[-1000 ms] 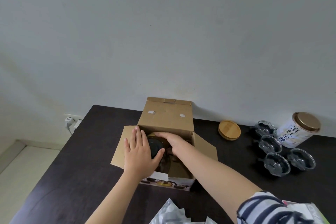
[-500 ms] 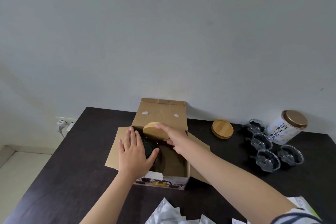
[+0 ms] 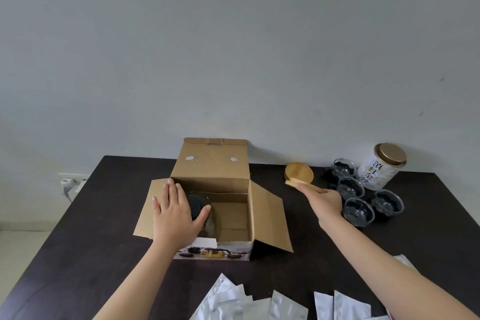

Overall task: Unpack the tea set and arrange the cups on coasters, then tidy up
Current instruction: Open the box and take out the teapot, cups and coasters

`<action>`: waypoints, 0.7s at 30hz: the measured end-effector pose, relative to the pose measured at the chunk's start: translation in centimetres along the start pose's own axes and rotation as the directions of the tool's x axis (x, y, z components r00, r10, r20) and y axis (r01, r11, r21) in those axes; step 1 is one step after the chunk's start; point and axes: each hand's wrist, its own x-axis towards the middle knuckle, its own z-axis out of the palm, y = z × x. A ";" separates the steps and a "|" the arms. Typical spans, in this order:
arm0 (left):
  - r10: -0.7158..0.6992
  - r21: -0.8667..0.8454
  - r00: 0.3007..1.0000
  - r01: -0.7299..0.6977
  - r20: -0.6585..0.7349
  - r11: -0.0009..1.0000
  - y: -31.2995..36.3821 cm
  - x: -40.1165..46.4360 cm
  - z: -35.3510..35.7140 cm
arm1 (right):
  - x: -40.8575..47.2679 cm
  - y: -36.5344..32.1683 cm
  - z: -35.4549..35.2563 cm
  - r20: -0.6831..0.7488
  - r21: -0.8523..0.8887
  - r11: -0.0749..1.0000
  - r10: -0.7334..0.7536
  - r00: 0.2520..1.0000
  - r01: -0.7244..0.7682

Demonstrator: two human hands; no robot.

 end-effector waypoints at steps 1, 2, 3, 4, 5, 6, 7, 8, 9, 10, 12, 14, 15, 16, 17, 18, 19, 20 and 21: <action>0.001 0.005 1.000 -0.001 -0.002 1.000 0.0 0.0 0.0 | 0.7 1.3 -0.5 -0.035 -0.038 0.999 0.002 0.999 -0.003; 0.002 0.011 1.000 -0.002 -0.001 1.000 0.0 0.1 0.1 | 1.3 2.5 -0.8 -0.064 -0.084 0.996 0.006 0.998 -0.011; 0.002 0.013 1.000 -0.002 0.001 1.000 0.0 0.1 0.1 | 1.7 3.8 -1.0 -0.091 -0.134 0.991 0.008 0.996 -0.020; 0.002 0.013 1.000 -0.002 0.001 1.000 0.0 0.1 0.1 | 2.1 4.9 -1.0 -0.113 -0.185 0.982 -0.001 0.994 -0.020; 0.000 0.012 1.000 0.000 -0.001 1.000 0.0 0.1 0.1 | 2.3 5.8 -0.9 -0.125 -0.228 0.974 -0.016 0.992 -0.013; 0.000 0.012 1.000 0.000 -0.003 1.000 0.0 0.2 0.1 | 2.4 6.6 -0.8 -0.134 -0.267 0.964 -0.037 0.990 0.000; -0.001 0.015 1.000 0.001 -0.003 1.000 0.1 0.2 0.2 | 2.6 7.2 -0.6 -0.138 -0.302 0.953 -0.061 0.989 0.016; -0.003 0.021 1.000 0.003 -0.001 1.000 0.1 0.3 0.2 | 2.6 7.7 -0.4 -0.134 -0.333 0.942 -0.085 0.987 0.036; -0.004 0.026 1.000 0.004 0.001 1.000 0.0 0.3 0.2 | 2.6 8.0 -0.1 -0.127 -0.355 0.933 -0.105 0.986 0.054; -0.004 0.030 1.000 0.004 0.002 1.000 0.0 0.3 0.3 | 2.7 8.5 0.1 -0.119 -0.371 0.926 -0.118 0.986 0.066; -0.004 0.031 1.000 0.004 0.000 1.000 0.0 0.3 0.3 | 2.8 8.9 0.6 -0.105 -0.408 0.911 -0.121 0.987 0.068; -0.005 0.028 1.000 0.005 -0.006 1.000 0.0 0.3 0.3 | 2.8 9.2 1.1 -0.103 -0.443 0.894 -0.120 0.987 0.062; -0.004 0.028 1.000 0.005 -0.008 1.000 0.0 0.3 0.3 | 2.8 9.3 1.3 -0.106 -0.456 0.888 -0.119 0.987 0.058; -0.004 0.028 1.000 0.004 -0.006 1.000 -0.1 0.3 0.3 | 2.8 9.4 1.4 -0.110 -0.463 0.884 -0.118 0.987 0.054; -0.004 0.027 1.000 0.004 -0.001 1.000 -0.1 0.4 0.3 | 2.8 9.4 1.5 -0.115 -0.466 0.884 -0.114 0.987 0.047; -0.004 0.024 1.000 0.004 0.002 1.000 -0.1 0.4 0.3 | 2.9 9.5 1.6 -0.118 -0.465 0.884 -0.110 0.987 0.043; -0.004 0.023 1.000 0.004 0.001 1.000 -0.2 0.4 0.4 | 2.9 9.5 1.7 -0.120 -0.461 0.886 -0.110 0.987 0.042; -0.003 0.023 1.000 0.004 -0.002 1.000 -0.2 0.4 0.4 | 2.9 9.6 1.7 -0.121 -0.457 0.889 -0.113 0.986 0.046; -0.003 0.021 1.000 0.003 -0.004 1.000 -0.2 0.4 0.5 | 2.9 9.6 1.8 -0.125 -0.452 0.891 -0.116 0.985 0.048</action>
